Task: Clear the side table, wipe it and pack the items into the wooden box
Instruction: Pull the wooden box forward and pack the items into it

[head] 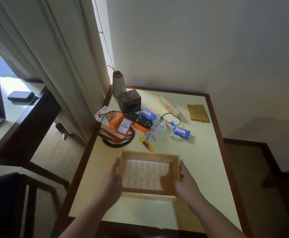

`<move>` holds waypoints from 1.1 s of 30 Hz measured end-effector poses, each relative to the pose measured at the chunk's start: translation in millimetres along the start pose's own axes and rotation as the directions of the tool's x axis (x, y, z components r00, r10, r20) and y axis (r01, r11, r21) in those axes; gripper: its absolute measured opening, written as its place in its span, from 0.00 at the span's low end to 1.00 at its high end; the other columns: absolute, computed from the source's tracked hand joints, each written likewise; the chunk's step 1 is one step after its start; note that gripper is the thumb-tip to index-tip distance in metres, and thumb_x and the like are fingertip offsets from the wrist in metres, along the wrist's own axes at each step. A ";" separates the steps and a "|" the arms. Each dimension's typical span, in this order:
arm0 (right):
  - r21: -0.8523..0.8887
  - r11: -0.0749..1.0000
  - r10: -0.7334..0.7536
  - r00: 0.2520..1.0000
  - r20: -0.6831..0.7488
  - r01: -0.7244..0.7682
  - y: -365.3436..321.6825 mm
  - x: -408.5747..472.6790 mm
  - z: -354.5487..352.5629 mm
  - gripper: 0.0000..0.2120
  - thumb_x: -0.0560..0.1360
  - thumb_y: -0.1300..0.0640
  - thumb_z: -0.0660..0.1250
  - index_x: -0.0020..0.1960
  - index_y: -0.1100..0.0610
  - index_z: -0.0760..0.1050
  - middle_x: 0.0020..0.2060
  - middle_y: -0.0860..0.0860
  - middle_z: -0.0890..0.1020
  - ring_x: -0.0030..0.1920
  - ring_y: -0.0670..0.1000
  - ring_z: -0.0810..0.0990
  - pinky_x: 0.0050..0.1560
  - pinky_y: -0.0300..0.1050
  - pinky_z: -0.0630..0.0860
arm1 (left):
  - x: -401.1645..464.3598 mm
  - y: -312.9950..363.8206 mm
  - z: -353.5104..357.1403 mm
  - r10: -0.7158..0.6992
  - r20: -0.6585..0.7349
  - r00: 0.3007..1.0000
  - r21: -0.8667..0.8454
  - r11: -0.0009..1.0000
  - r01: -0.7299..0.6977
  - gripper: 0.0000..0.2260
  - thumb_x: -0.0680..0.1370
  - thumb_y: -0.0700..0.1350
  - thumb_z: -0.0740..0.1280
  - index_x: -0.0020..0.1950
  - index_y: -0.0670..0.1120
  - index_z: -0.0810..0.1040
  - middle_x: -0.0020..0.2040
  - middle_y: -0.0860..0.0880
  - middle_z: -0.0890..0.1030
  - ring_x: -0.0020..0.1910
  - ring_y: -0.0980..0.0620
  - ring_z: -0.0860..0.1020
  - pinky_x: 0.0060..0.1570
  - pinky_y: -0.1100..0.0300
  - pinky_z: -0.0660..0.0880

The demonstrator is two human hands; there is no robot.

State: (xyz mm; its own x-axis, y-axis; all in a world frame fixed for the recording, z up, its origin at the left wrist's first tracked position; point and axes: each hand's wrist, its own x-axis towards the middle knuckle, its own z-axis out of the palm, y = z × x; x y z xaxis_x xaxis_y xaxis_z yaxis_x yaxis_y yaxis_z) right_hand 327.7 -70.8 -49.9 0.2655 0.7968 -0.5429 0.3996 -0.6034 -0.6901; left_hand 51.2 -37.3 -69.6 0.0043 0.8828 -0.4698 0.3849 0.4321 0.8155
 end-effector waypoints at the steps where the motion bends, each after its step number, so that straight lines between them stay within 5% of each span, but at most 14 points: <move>1: -0.009 1.000 -0.018 1.000 0.005 0.019 -2.1 -2.3 -2.4 0.43 0.73 0.43 0.73 0.81 0.35 0.54 0.76 0.41 0.71 0.74 0.50 0.72 0.70 0.55 0.74 | 0.1 -0.9 1.7 0.001 -0.001 1.000 -0.001 1.000 -0.001 0.31 0.85 0.35 0.58 0.84 0.58 0.57 0.73 0.50 0.69 0.59 0.57 0.73 0.46 0.68 0.74; 6: -0.025 0.994 -0.106 0.994 0.010 0.106 -11.6 -7.9 -9.3 0.21 0.75 0.51 0.75 0.61 0.32 0.72 0.56 0.37 0.79 0.53 0.37 0.79 0.44 0.34 0.75 | -0.4 -1.4 7.3 -0.014 -0.020 1.000 -0.015 1.000 0.014 0.32 0.84 0.33 0.57 0.85 0.57 0.57 0.76 0.48 0.66 0.64 0.54 0.69 0.44 0.70 0.70; 12: -0.018 0.985 -0.168 0.985 0.045 0.169 -25.3 -3.7 -17.2 0.16 0.80 0.57 0.68 0.51 0.35 0.69 0.47 0.36 0.77 0.46 0.37 0.80 0.38 0.31 0.74 | -5.7 9.9 9.1 -0.037 -0.117 0.992 -0.032 0.999 0.033 0.32 0.81 0.38 0.64 0.83 0.56 0.61 0.76 0.49 0.71 0.71 0.47 0.72 0.65 0.52 0.76; 15: -0.038 0.979 -0.203 0.979 -0.016 0.202 -33.5 1.5 -16.5 0.06 0.79 0.50 0.67 0.54 0.41 0.73 0.48 0.39 0.81 0.49 0.40 0.82 0.44 0.35 0.77 | -3.7 20.0 10.1 -0.062 -0.183 0.981 -0.032 0.998 0.057 0.27 0.81 0.49 0.68 0.80 0.58 0.66 0.71 0.51 0.75 0.65 0.47 0.78 0.62 0.45 0.80; 18: -0.069 0.972 -0.228 0.973 -0.038 0.225 -33.3 18.5 -14.5 0.14 0.73 0.40 0.64 0.55 0.45 0.74 0.49 0.42 0.82 0.53 0.46 0.81 0.53 0.51 0.79 | 4.8 29.3 11.3 -0.068 -0.233 0.970 -0.015 0.998 0.066 0.23 0.82 0.54 0.69 0.76 0.57 0.69 0.67 0.51 0.78 0.61 0.49 0.79 0.56 0.47 0.82; 21: -0.145 0.965 -0.227 0.973 -0.031 0.221 -35.2 37.1 -11.9 0.12 0.74 0.45 0.68 0.55 0.44 0.72 0.50 0.43 0.81 0.54 0.49 0.80 0.53 0.53 0.79 | 15.0 35.2 12.4 -0.075 -0.251 0.965 0.010 0.997 0.080 0.23 0.82 0.53 0.69 0.75 0.55 0.68 0.68 0.51 0.78 0.59 0.49 0.79 0.54 0.52 0.81; 26: -0.277 0.951 -0.145 0.989 -0.001 0.139 -62.3 51.6 -10.7 0.44 0.69 0.34 0.69 0.79 0.46 0.59 0.66 0.49 0.74 0.68 0.54 0.75 0.59 0.54 0.76 | 41.0 43.0 8.3 -0.099 -0.255 0.962 0.056 0.992 0.117 0.23 0.82 0.55 0.69 0.75 0.54 0.68 0.69 0.48 0.77 0.58 0.51 0.78 0.48 0.58 0.79; 28: -0.399 0.912 -0.092 0.995 0.025 0.094 -76.3 54.8 -9.6 0.42 0.74 0.36 0.67 0.81 0.47 0.55 0.68 0.51 0.70 0.68 0.57 0.75 0.58 0.52 0.75 | 52.5 46.8 4.0 -0.087 -0.264 0.961 0.093 0.989 0.115 0.24 0.82 0.56 0.69 0.75 0.53 0.68 0.69 0.48 0.77 0.61 0.50 0.78 0.51 0.56 0.80; 33: -0.600 0.799 -0.011 0.998 0.057 0.043 -101.3 73.7 -6.8 0.32 0.70 0.38 0.59 0.72 0.46 0.70 0.63 0.50 0.71 0.65 0.57 0.77 0.59 0.52 0.76 | 89.5 64.6 -19.8 -0.077 -0.300 0.951 0.048 0.994 0.096 0.23 0.81 0.60 0.68 0.73 0.53 0.71 0.66 0.51 0.79 0.64 0.49 0.78 0.61 0.46 0.80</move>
State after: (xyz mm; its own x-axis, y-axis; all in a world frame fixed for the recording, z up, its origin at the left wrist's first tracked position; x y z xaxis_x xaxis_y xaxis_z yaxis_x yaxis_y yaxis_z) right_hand 312.8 49.2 -16.7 0.2107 0.7999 -0.5618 0.8569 -0.4278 -0.2877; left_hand 58.2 73.3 -52.3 -0.3023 0.8613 -0.4084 0.4277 0.5054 0.7494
